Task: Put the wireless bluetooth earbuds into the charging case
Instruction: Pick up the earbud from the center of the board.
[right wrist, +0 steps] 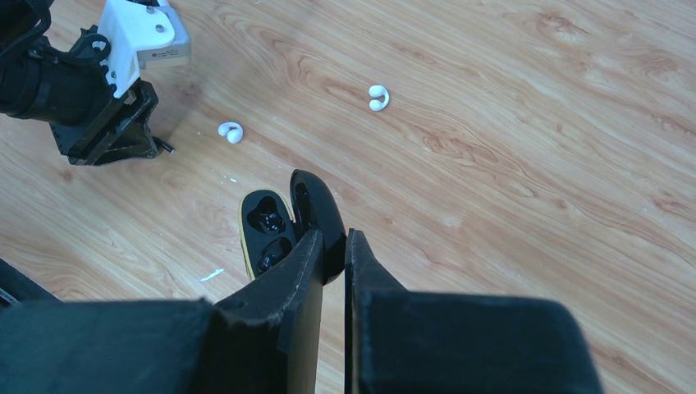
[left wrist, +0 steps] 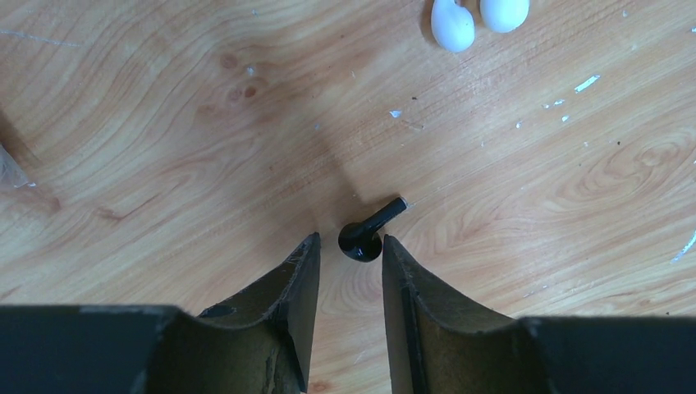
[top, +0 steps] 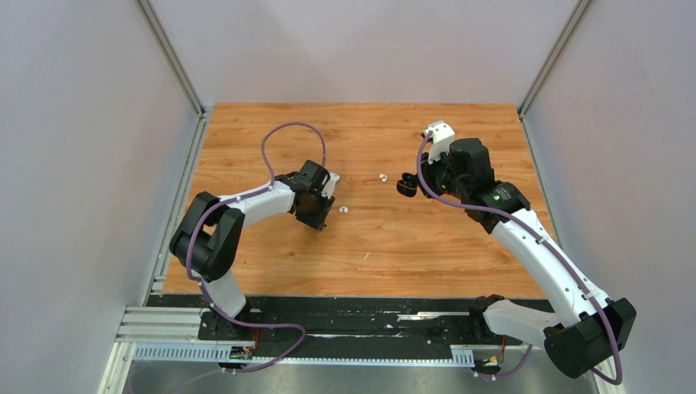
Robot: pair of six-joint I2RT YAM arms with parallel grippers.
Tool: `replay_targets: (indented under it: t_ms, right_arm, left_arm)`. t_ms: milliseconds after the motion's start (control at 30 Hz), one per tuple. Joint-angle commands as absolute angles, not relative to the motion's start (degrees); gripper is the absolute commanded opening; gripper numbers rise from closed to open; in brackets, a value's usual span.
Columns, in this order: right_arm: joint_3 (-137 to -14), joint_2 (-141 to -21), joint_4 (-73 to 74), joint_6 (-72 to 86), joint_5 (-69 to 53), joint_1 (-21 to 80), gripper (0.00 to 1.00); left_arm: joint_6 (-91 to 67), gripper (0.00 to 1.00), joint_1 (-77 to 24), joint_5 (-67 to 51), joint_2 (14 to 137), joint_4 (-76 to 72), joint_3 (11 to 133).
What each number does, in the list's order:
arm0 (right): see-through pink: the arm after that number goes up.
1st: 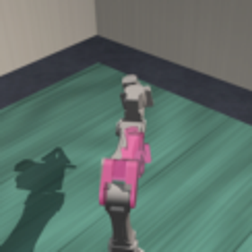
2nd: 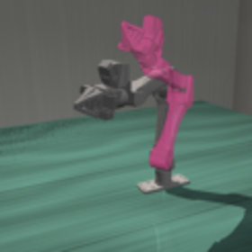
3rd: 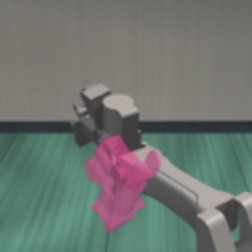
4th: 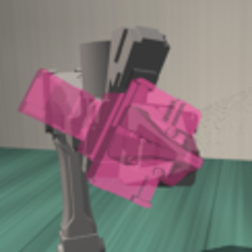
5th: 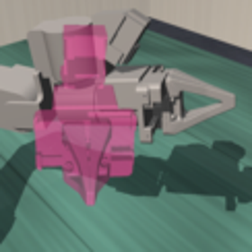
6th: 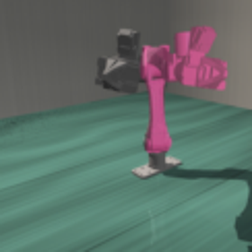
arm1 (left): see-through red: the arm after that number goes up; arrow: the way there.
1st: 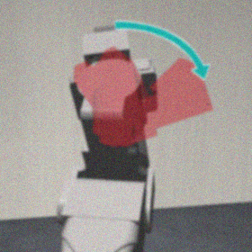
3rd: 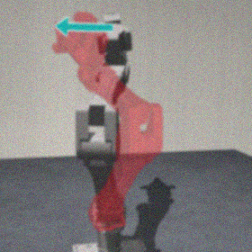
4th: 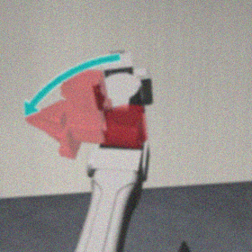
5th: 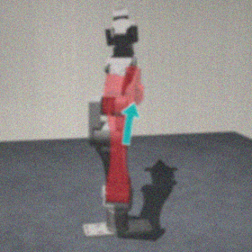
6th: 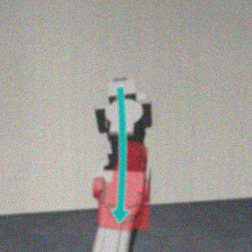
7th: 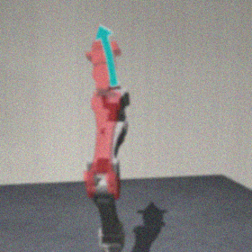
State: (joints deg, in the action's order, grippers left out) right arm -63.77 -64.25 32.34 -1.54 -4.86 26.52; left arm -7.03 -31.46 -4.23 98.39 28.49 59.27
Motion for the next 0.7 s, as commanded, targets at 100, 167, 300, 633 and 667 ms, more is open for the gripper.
replay_targets:
  t_ms: [100, 167, 300, 633, 667]
  right_arm:
    - [-63.8, -62.9, 30.2, -0.6, -5.2, 26.2, 0.00]
    - [-63.7, -63.1, 30.0, -0.5, -5.2, 26.2, 0.00]
    - [-63.5, -63.0, 29.9, -0.4, -5.3, 26.2, 0.00]
    - [-63.3, -62.6, 29.9, -0.5, -5.1, 26.2, 0.00]
    - [-63.2, -62.6, 29.9, -0.4, -5.2, 26.2, 0.00]
  left_arm:
    - [-4.4, 0.35, -31.4, -5.5, 100.1, 29.7, 61.8]
    - [-4.3, 0.30, -31.4, -5.8, 100.9, 30.1, 62.3]
    - [-3.8, 0.24, -31.3, -6.7, 102.0, 30.1, 62.8]
    - [-4.8, 0.06, -30.3, -8.6, 95.5, 29.0, 60.3]
    - [-5.0, 0.04, -30.1, -8.5, 94.1, 28.4, 59.8]
